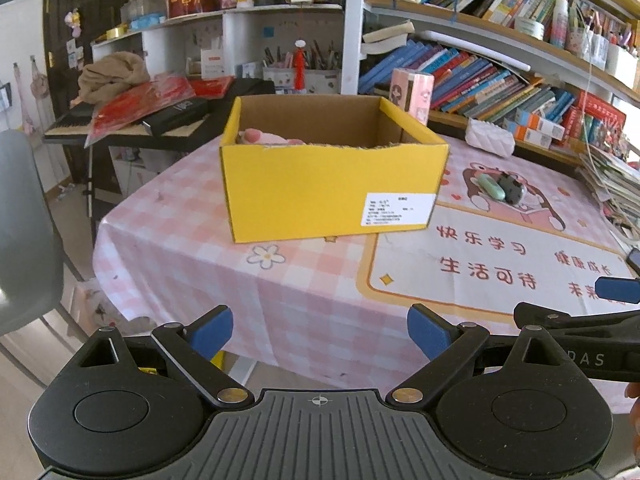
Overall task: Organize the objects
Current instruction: 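Withdraw both tools from the box back toward the mat, then move both tools toward the green stapler and blue toy truck on the mat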
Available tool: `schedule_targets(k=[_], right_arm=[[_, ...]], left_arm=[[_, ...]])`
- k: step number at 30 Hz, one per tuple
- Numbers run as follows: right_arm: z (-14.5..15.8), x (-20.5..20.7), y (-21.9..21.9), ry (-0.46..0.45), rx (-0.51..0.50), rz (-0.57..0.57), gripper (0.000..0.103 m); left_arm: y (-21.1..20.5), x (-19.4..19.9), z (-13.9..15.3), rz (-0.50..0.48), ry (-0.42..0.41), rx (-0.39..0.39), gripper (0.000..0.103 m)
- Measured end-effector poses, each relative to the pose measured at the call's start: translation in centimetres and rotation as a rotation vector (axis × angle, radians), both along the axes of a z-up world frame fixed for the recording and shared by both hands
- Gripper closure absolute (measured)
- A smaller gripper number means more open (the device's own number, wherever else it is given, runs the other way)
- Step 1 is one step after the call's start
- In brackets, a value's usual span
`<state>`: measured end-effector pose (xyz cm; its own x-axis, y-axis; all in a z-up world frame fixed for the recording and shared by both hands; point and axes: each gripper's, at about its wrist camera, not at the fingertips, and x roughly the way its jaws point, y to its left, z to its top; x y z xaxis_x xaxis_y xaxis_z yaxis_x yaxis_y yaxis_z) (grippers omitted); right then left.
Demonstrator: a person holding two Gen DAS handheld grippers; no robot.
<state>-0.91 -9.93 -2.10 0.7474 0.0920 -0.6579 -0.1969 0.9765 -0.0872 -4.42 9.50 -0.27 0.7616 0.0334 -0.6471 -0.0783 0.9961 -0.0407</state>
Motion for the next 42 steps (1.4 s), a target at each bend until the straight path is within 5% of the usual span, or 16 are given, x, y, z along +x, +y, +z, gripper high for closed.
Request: schedule_targets(k=[21, 42], right_arm=[[0.0, -1.4, -5.6, 0.004, -0.012, -0.216, 0.004], [0.8, 3.8, -9.9, -0.004, -0.002, -0.244, 0.004]], left_arm=[[-5.4, 2.5, -0.4, -0.217, 0.009, -0.008, 0.007], [-9.8, 7.7, 0.6, -0.252, -0.031, -0.006, 0.007]])
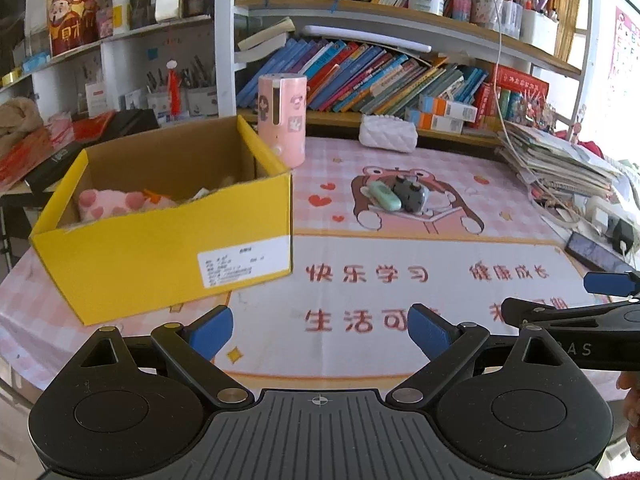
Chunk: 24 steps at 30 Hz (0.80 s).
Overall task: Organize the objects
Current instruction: 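Move both tools toward the green stapler and blue toy truck on the mat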
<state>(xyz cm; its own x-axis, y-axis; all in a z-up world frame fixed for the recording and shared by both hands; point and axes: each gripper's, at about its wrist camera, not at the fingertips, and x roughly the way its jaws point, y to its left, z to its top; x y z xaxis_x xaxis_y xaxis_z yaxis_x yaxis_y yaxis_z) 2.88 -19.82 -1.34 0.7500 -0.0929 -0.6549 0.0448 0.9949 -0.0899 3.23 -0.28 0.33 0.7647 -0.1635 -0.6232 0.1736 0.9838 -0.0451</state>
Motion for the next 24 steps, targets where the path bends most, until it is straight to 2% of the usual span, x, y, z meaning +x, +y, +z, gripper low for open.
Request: schedule_targets(k=[24], right_arm=[[0.2, 8.8, -5.1, -0.002, 0.032, 0.119, 0.004]], left_arm=[[-5.9, 6.4, -0.2, 0.07, -0.016, 0.0, 0.007]])
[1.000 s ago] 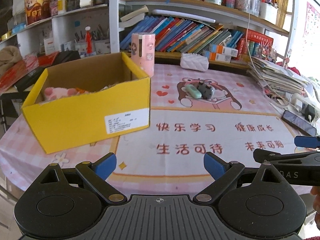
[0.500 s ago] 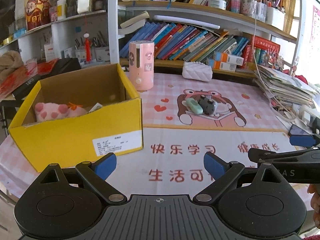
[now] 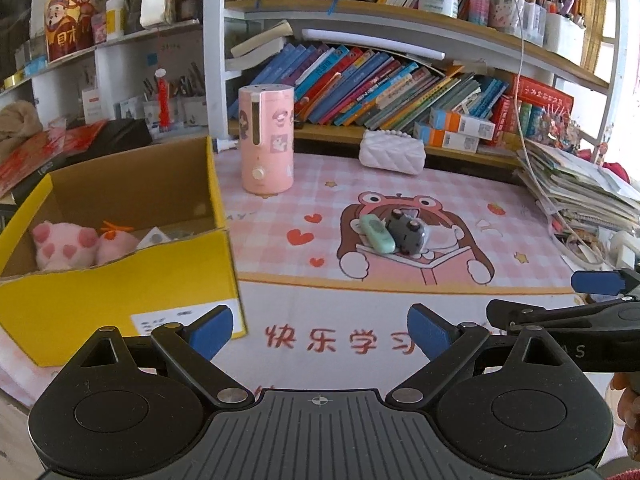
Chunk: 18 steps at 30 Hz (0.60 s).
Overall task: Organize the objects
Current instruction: 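Move both tools toward the green stapler and blue toy truck on the mat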
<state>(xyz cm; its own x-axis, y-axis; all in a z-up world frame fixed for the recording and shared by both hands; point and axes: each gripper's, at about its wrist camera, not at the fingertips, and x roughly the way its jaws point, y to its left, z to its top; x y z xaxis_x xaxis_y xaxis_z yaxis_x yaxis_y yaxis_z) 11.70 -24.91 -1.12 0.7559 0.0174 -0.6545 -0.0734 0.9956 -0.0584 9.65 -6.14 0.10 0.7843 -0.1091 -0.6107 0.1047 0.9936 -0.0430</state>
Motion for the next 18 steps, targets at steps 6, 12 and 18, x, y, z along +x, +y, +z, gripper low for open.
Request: schedule_targets(k=[6, 12, 18], right_arm=[[0.0, 1.5, -1.6, -0.004, 0.021, 0.017, 0.004], [-0.2, 3.1, -2.9, -0.007, 0.053, 0.037, 0.004], [-0.2, 5.0, -3.9, -0.021, 0.071, 0.05, 0.004]], left_arm=[[-1.7, 1.3, 0.2, 0.01, -0.008, 0.014, 0.007], [-3.3, 2.6, 0.4, 0.006, -0.014, 0.047, 0.007], [-4.4, 4.0, 0.4, 0.015, -0.013, 0.066, 0.008]])
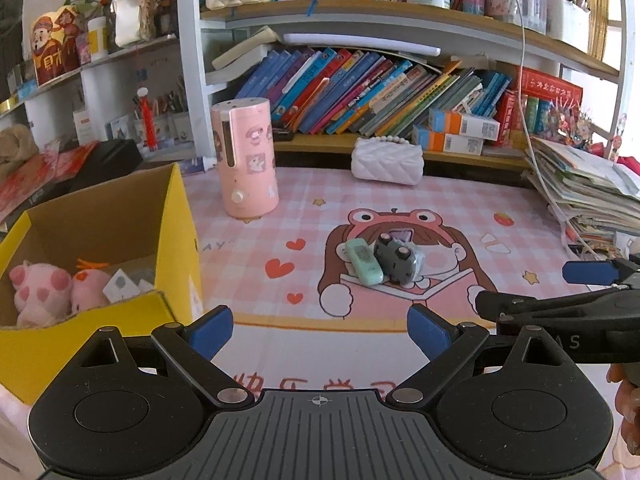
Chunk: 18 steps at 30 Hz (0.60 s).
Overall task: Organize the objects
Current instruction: 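Move both tools toward the green stapler and blue toy truck on the mat, then grasp the blue toy truck with the right tool while the left tool grasps the green stapler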
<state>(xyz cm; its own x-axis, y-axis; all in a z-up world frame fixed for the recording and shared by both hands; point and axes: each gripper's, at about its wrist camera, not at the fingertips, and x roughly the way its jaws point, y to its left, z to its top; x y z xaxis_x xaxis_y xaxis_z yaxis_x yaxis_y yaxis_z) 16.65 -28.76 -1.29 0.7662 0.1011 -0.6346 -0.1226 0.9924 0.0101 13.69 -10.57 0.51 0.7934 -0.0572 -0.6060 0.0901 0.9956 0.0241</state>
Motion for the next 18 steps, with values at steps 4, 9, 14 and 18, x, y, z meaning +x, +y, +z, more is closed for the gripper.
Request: schedule_targets(k=[4, 9, 14, 18], right_arm=[[-0.2, 1.2, -0.5, 0.004, 0.007, 0.01, 0.004], [-0.4, 2.8, -0.7, -0.01, -0.001, 0.051, 0.006], [-0.8, 4.9, -0.8, -0.011, 0.001, 0.098, 0.006], [-1.7, 6.7, -0.3, -0.003, -0.01, 0.151, 0.007]], left_arm=[[-0.6, 0.8, -0.1, 0.003, -0.001, 0.006, 0.008], [-1.1, 2.0, -0.4, 0.02, 0.001, 0.013, 0.008], [-1.5, 3.2, -0.8, 0.036, 0.011, 0.029, 0.008], [-1.5, 3.7, -1.0, 0.051, 0.019, 0.036, 0.008]])
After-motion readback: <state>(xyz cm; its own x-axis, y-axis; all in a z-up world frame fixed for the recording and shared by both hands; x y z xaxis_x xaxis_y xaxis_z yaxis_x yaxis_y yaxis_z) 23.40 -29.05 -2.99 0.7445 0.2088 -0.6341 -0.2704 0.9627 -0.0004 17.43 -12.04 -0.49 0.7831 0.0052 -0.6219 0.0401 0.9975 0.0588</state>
